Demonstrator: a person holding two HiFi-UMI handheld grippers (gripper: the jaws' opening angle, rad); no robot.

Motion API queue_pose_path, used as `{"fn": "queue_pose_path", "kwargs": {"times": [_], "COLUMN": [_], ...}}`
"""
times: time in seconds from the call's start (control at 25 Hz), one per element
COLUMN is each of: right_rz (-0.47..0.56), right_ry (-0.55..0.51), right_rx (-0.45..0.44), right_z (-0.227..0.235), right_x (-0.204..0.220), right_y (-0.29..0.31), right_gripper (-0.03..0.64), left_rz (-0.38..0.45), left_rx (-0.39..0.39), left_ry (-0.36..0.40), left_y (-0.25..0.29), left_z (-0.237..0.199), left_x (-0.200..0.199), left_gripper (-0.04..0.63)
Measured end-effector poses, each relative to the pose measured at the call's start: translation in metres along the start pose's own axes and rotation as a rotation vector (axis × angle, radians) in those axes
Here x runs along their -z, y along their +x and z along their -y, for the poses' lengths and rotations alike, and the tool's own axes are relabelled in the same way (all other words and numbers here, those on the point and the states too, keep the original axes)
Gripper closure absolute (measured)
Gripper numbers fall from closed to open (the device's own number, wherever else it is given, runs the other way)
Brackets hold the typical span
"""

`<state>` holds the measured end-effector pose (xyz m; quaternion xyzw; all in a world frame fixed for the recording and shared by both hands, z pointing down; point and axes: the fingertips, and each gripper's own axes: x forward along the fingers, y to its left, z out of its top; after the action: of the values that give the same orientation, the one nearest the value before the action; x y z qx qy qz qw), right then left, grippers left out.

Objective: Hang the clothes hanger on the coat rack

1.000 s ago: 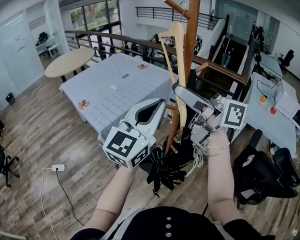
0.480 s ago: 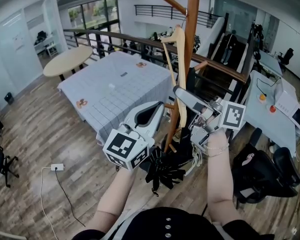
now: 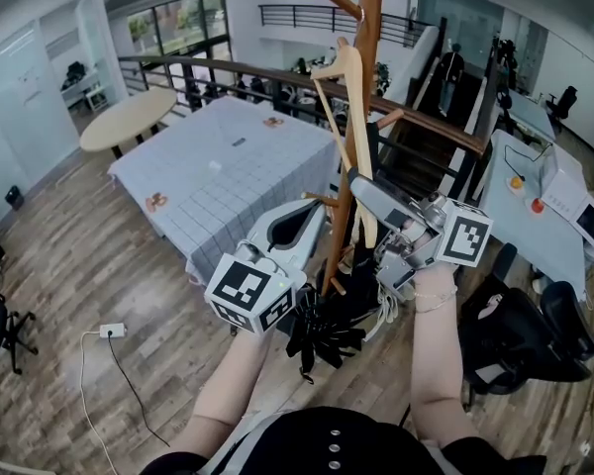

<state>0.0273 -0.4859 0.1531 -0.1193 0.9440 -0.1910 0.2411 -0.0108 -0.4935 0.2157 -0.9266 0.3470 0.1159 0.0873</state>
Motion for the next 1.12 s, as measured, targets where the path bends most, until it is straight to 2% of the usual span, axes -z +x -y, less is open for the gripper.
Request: {"fn": "queue_pose_path", "kwargs": {"times": [0.32,0.48,0.76,1.0,1.12], "right_rz": [0.064,0.061,0.094,0.114,0.099], "right_ry": [-0.102,-0.208,-0.301,-0.315,-0.309], "right_rx": [0.118,0.183,0.251,0.295,0.322], "right_z": [0.003,0.001,-0.013,-0.023,-0.023], "right_x": [-0.003,0.009,0.026,0.04,0.055], "right_y": [-0.02,-0.029,-0.054,-0.078,-0.089], "right_gripper": [0.428,0.426,0.399,0.4,0.423], "left_rz": [-0.012,-0.002,0.004,-0.004,-0.007], "left_rx": [0.003,0.002,0.006,0.04,0.054], "left_ry": [-0.008,-0.008,-0.047,-0.07,-0.091], "left_y": [-0.007,-0.016,-0.029,-0.029,-0.03], "left_z": [0.012,0.019,0.04,0.063,0.075], "left_x": [0.008,0.012,0.031,0.04,0.045], "left_gripper": [0.592,0.592,0.592,0.592,0.592]}}
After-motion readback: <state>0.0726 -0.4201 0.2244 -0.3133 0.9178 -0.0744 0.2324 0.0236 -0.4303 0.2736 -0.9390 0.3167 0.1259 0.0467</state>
